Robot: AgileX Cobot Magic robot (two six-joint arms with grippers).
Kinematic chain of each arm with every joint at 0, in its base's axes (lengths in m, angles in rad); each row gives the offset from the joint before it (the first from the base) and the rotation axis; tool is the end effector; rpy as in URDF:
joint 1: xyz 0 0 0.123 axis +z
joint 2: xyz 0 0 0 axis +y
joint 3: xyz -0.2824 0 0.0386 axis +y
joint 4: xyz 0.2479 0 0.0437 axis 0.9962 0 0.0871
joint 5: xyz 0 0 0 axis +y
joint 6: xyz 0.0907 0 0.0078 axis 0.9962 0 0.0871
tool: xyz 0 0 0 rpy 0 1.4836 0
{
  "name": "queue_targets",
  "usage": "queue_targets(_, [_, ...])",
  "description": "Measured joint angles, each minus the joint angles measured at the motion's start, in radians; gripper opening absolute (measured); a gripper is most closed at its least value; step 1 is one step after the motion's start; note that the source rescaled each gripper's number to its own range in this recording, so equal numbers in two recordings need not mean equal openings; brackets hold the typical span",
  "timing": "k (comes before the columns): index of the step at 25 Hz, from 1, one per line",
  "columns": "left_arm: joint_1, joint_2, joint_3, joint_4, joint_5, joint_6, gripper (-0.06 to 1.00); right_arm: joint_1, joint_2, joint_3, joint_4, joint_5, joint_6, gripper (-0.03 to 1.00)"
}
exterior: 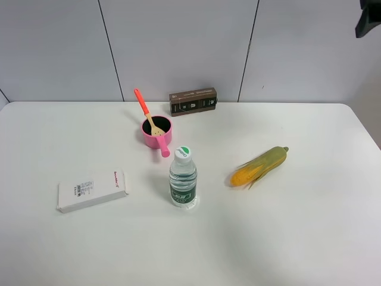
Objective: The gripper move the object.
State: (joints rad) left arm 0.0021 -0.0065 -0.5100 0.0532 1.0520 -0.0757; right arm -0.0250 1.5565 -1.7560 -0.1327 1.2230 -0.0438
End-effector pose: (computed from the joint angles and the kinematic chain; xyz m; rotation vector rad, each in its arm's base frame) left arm -0.0068 0.0042 0.2807 -0.0812 2.0164 0.0166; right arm 0.3221 -0.0194 0.4252 -0.0289 2.5053 -0.2033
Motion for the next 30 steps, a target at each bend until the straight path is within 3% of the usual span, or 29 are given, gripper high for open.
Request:
queue_targets(10, [0.0,0.0,0.0,0.0,0.0,0.0,1.0,-0.023,-0.404,0.42,0.031,0.001,0.032,0.82])
queue_targets(20, [0.0,0.0,0.0,0.0,0.0,0.0,1.0,-0.023,-1.029,0.775,0.035,-0.001,0.083,0.82])
queue_targets(30, [0.0,0.0,0.0,0.0,0.0,0.0,1.0,-0.023,-1.431,1.105,0.072,-0.129,0.083,0.82])
